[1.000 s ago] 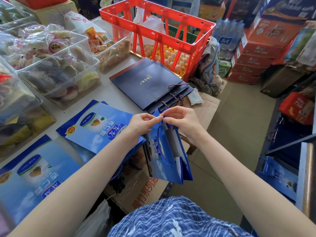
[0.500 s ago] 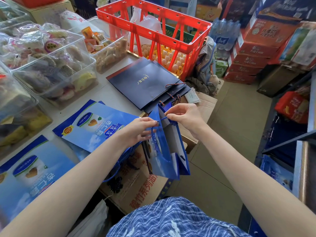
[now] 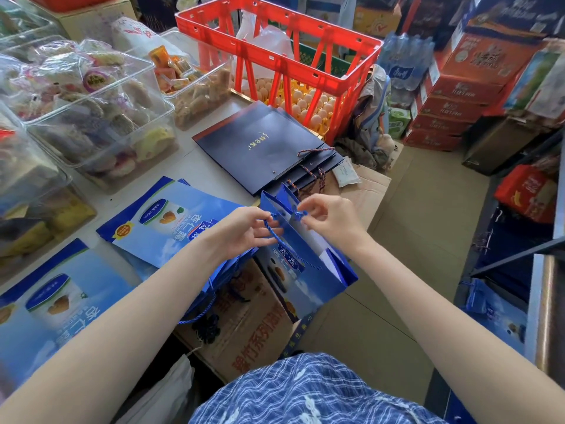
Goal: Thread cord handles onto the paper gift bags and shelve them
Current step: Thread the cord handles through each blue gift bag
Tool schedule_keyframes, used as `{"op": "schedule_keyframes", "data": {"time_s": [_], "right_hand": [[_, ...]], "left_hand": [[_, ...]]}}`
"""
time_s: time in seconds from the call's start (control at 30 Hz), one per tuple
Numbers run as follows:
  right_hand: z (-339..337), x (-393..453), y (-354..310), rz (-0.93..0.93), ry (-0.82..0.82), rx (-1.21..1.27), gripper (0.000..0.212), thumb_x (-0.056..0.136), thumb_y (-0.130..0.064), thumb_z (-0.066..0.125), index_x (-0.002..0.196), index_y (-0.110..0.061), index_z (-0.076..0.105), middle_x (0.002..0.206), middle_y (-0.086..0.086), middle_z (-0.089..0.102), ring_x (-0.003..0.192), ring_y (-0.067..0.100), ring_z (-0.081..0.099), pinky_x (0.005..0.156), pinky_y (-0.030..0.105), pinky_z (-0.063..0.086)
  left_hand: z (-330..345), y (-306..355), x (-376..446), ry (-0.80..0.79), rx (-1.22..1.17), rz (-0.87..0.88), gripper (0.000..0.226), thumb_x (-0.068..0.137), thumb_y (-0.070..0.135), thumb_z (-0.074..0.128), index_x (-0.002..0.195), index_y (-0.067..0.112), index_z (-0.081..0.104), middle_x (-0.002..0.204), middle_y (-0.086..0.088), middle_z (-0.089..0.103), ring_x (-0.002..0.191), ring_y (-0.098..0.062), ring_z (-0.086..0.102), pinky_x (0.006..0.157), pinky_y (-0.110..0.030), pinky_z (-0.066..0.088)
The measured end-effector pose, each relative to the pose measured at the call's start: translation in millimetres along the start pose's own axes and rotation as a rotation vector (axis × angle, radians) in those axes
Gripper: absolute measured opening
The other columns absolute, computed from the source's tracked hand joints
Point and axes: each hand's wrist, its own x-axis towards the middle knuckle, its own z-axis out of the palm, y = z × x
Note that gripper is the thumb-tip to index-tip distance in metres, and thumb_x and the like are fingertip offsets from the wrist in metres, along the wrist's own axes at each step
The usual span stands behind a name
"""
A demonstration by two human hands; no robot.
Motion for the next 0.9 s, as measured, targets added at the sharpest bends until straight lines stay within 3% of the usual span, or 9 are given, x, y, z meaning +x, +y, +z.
{"op": "schedule_keyframes", "data": {"time_s": [0.13,0.23,0.33,0.43,0.53,0.6,0.73,0.9], "right_hand": [[-7.0,-18.2,7.5,-0.063,-0.436,-0.399,0.021,0.089,-0.004,0.056,0.104,-0.008,0.070,0.102,0.005,0.068,0.091,0.018,0.062,0.087,0.030,0.050],[-0.2,-18.6,3.7,-0.032,-0.629,-0.323,0.032,0.088,-0.012,0.062,0.120,-0.015,0.064,0.118,0.001,0.063,0.094,0.015,0.059,0.085,0.025,0.047],[12.7,-15.8,0.2,-0.006,-0.729,-0.270,0.054,0.085,-0.022,0.067,0.136,-0.024,0.048,0.140,-0.005,0.043,0.102,0.013,0.054,0.091,0.028,0.045],[22.5,-17.8,0.5,0.025,-0.740,-0.211,0.058,0.082,-0.026,0.070,0.135,-0.028,0.046,0.130,-0.004,0.053,0.108,0.013,0.053,0.095,0.028,0.042],[31.0,-21.0,-2.0,0.109,-0.639,0.051,0.030,0.081,-0.016,0.072,0.109,-0.015,0.061,0.099,0.001,0.070,0.091,0.012,0.064,0.085,0.025,0.049],[33.6,-19.7,-6.7,0.076,-0.597,0.063,0.016,0.081,-0.013,0.071,0.096,-0.012,0.066,0.089,0.002,0.071,0.081,0.011,0.064,0.079,0.022,0.051],[36.5,-16.6,-10.3,0.025,-0.651,-0.057,0.008,0.082,-0.012,0.068,0.090,-0.015,0.069,0.082,-0.001,0.066,0.075,0.009,0.059,0.077,0.025,0.049],[24.1,-12.0,-13.6,0.127,-0.508,0.272,0.010,0.083,-0.001,0.064,0.080,-0.011,0.066,0.070,0.005,0.066,0.062,0.008,0.061,0.067,0.023,0.053]], "left_hand": [[-7.2,0.1,0.3,0.040,-0.061,-0.012,0.018,0.096,0.007,0.041,0.079,0.008,0.046,0.105,-0.022,0.063,0.096,-0.030,0.066,0.073,-0.039,0.059],[-2.3,-3.2,-1.1,0.060,-0.086,0.014,0.007,0.097,0.014,0.045,0.100,0.008,0.047,0.110,-0.016,0.061,0.094,-0.025,0.065,0.068,-0.041,0.058],[4.0,-13.7,-7.0,0.056,0.245,0.005,0.033,0.091,0.022,0.058,0.120,0.019,0.041,0.111,-0.005,0.053,0.091,-0.016,0.057,0.057,-0.032,0.055],[3.5,-25.8,-11.5,0.073,0.449,0.007,0.046,0.087,0.007,0.059,0.124,0.023,0.037,0.094,-0.003,0.050,0.081,-0.011,0.054,0.061,-0.027,0.054],[-1.8,-26.1,-11.8,0.125,0.403,0.037,0.038,0.089,0.002,0.053,0.121,0.019,0.040,0.089,-0.002,0.047,0.078,-0.009,0.052,0.048,-0.018,0.051],[-4.2,-22.7,-13.3,0.135,0.406,0.052,0.033,0.090,0.004,0.053,0.118,0.019,0.040,0.091,-0.001,0.046,0.078,-0.008,0.050,0.045,-0.017,0.050],[-11.9,-17.8,-13.6,0.129,0.454,0.053,0.030,0.091,0.004,0.052,0.115,0.020,0.042,0.086,0.000,0.048,0.074,-0.007,0.050,0.050,-0.018,0.050],[-20.6,-13.3,-14.4,0.120,0.499,0.057,0.036,0.091,0.008,0.056,0.117,0.025,0.038,0.083,-0.001,0.047,0.070,-0.009,0.052,0.056,-0.020,0.047]]}}
